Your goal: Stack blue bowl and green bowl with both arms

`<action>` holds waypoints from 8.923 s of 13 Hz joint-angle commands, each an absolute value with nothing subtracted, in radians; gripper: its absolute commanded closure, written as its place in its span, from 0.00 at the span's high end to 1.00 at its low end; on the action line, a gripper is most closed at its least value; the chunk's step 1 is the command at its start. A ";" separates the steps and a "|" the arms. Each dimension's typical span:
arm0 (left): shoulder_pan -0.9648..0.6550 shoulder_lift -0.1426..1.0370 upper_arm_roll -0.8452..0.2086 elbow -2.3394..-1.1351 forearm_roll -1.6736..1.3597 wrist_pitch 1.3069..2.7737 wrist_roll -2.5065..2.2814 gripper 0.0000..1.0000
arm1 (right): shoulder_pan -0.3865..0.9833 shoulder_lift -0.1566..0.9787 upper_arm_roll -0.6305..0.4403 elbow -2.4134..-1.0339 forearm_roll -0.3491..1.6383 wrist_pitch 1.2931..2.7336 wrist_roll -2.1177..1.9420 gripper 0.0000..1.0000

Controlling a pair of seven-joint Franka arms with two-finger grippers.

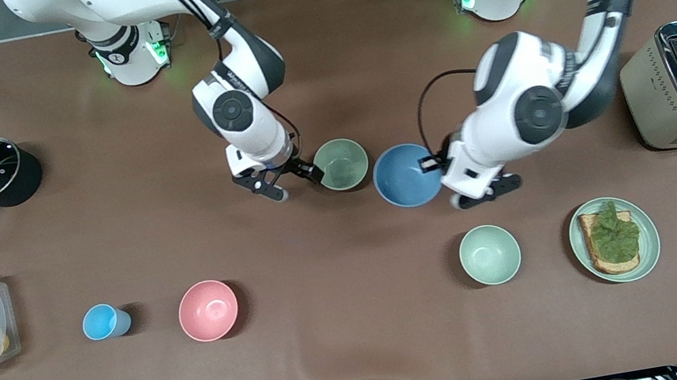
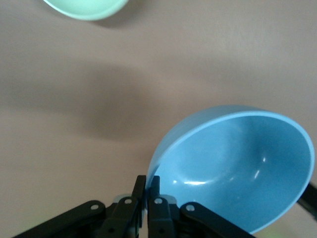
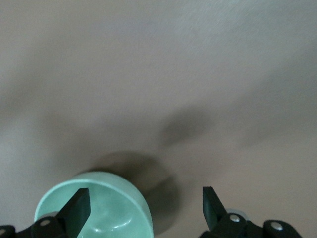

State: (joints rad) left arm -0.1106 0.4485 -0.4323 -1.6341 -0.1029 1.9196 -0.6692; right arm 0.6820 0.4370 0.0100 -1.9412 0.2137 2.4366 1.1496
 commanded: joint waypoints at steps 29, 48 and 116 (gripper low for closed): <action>-0.339 0.612 -0.459 -1.789 -0.109 2.255 -0.923 0.00 | 0.633 0.638 0.026 -1.885 0.943 2.571 1.157 1.00; -0.163 0.328 -0.446 -1.639 -0.086 1.966 -0.911 1.00 | 0.607 0.511 -0.058 -1.922 0.878 2.357 1.026 1.00; -0.072 -0.055 -0.026 -1.589 -0.015 1.520 -0.074 1.00 | 0.025 0.006 -0.071 -1.563 0.026 1.606 0.054 1.00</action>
State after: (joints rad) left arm -0.0758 -0.0565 -0.0284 -1.5925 0.0122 1.5147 -0.0612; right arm 0.0504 -0.0090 -0.0893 -1.5912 0.0423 1.6142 0.0681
